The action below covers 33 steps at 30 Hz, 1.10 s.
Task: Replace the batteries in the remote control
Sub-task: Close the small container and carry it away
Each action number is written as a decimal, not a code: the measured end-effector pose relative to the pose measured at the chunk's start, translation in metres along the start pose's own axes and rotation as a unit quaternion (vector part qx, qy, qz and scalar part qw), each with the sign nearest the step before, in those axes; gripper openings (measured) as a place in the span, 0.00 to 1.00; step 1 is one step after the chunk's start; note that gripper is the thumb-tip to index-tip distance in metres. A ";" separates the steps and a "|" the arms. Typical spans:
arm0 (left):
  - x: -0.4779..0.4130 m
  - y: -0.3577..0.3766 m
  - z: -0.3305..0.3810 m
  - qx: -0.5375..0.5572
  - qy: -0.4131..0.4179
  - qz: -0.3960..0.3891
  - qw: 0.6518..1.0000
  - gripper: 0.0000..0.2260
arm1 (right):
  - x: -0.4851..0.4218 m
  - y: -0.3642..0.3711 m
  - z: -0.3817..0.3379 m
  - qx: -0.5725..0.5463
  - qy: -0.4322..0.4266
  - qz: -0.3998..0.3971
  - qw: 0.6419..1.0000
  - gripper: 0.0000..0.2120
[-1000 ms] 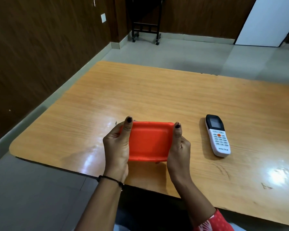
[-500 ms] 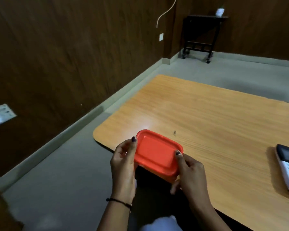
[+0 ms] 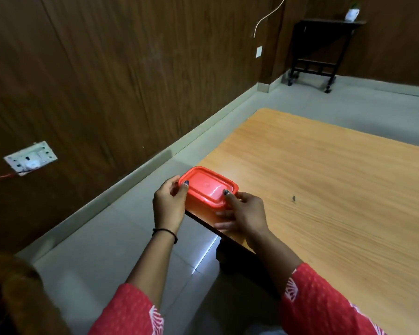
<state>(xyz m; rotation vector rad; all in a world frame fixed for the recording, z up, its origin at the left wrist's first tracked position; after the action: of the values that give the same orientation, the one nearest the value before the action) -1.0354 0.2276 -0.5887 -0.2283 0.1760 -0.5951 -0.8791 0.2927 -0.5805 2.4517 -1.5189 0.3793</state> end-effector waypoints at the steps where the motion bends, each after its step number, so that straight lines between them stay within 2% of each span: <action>1: -0.002 0.000 0.000 -0.003 0.003 0.000 1.000 0.14 | 0.000 0.000 0.001 0.002 -0.003 0.001 1.000 0.12; 4: -0.005 0.001 -0.002 -0.003 0.001 0.005 1.000 0.15 | -0.002 0.001 0.005 -0.006 -0.012 0.003 1.000 0.19; 6: -0.004 0.002 -0.002 -0.003 -0.004 0.011 1.000 0.15 | -0.004 0.000 0.008 -0.008 -0.012 0.007 1.000 0.20; 12: -0.001 -0.001 0.009 -0.009 -0.016 0.024 1.000 0.16 | -0.001 -0.009 0.004 -0.012 0.017 0.008 1.000 0.19; 17: 0.032 0.000 0.046 0.001 0.059 0.051 0.997 0.12 | 0.035 -0.042 -0.009 -0.021 -0.023 0.040 0.999 0.12; 20: 0.074 0.016 0.079 0.047 0.101 -0.006 0.994 0.10 | 0.074 -0.076 -0.025 -0.041 -0.040 0.057 0.997 0.09; 24: 0.146 0.049 0.120 0.105 0.137 -0.140 0.975 0.10 | 0.137 -0.139 -0.037 -0.027 -0.073 0.105 0.991 0.10; 27: 0.195 0.085 0.134 0.079 0.169 -0.247 0.951 0.09 | 0.185 -0.200 -0.034 0.008 -0.095 0.183 0.978 0.10; 30: 0.236 0.123 0.140 0.038 0.192 -0.327 0.924 0.09 | 0.225 -0.268 -0.019 0.047 -0.121 0.289 0.948 0.11; 33: 0.265 0.160 0.143 -0.010 0.189 -0.393 0.900 0.11 | 0.244 -0.322 0.005 0.119 -0.096 0.365 0.918 0.14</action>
<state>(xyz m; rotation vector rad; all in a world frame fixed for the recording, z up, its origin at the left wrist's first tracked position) -0.7012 0.2275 -0.5198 -0.1970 0.4775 -1.4477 -0.4845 0.2266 -0.5224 2.0202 -2.5931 0.4746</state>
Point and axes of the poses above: each hand's wrist, its own x-axis away from the middle knuckle, its own y-axis out of the palm, z = x × y, the point moved 3 cm from there along -x, towards the middle knuckle, and after that the axes turned 1 degree about x, right-handed, at the moved point
